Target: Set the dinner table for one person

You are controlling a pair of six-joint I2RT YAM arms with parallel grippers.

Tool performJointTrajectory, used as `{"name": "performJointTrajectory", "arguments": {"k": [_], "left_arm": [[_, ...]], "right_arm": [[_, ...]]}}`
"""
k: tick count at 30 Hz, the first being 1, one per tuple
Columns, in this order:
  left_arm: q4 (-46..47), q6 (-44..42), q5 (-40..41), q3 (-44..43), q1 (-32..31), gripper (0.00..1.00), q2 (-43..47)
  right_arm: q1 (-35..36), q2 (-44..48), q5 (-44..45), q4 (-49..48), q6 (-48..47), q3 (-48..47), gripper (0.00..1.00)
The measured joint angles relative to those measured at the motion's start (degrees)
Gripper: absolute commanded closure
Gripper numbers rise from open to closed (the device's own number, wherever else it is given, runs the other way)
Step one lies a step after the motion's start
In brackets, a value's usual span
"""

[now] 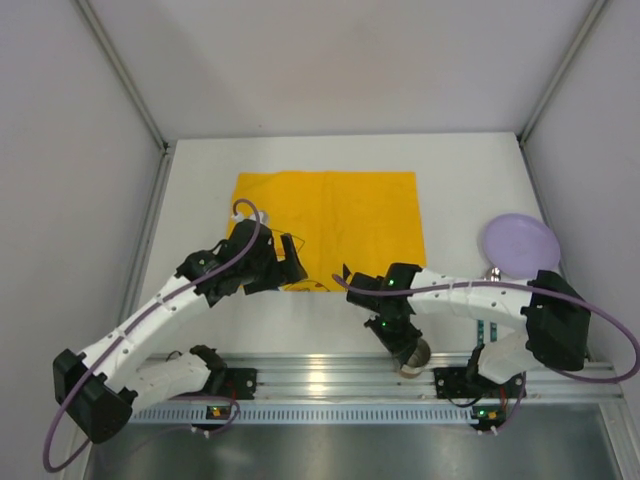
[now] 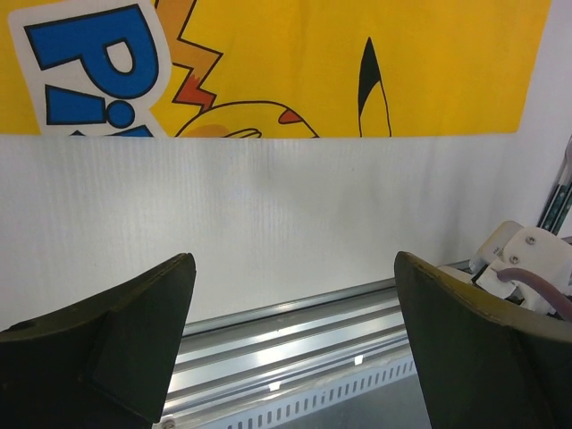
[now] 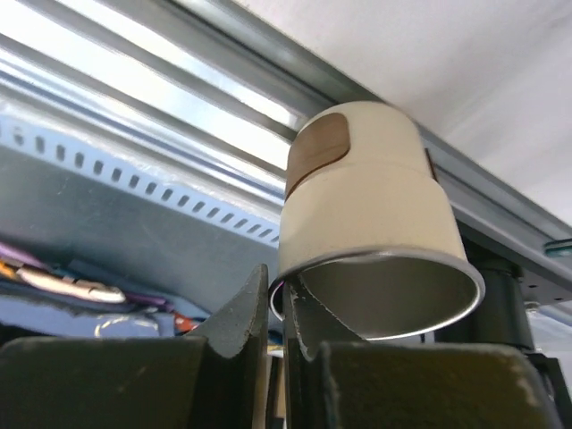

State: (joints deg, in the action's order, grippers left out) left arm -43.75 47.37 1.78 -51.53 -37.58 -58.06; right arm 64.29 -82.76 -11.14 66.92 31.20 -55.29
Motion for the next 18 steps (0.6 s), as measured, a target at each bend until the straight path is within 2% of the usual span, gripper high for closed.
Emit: {"name": "performJointTrajectory", "arguments": {"k": [6, 12, 15, 18], "left_arm": [[0.0, -1.3, 0.0, -2.4, 0.0, 0.02, -2.8], [-0.1, -3.2, 0.5, -6.3, 0.0, 0.02, -7.0], [-0.1, -4.2, 1.8, -8.3, 0.0, 0.02, -7.9], [0.0, -5.1, 3.8, -9.6, 0.0, 0.02, -7.7]], "right_arm": [[1.7, -1.1, 11.9, 4.2, 0.8, -7.1, 1.00], [-1.7, -3.4, 22.6, 7.1, -1.2, -24.3, 1.00], [-7.9, -4.6, 25.3, 7.4, -4.1, -31.9, 1.00], [-16.9, -8.8, 27.6, 7.4, -8.0, -40.0, 1.00]]}}
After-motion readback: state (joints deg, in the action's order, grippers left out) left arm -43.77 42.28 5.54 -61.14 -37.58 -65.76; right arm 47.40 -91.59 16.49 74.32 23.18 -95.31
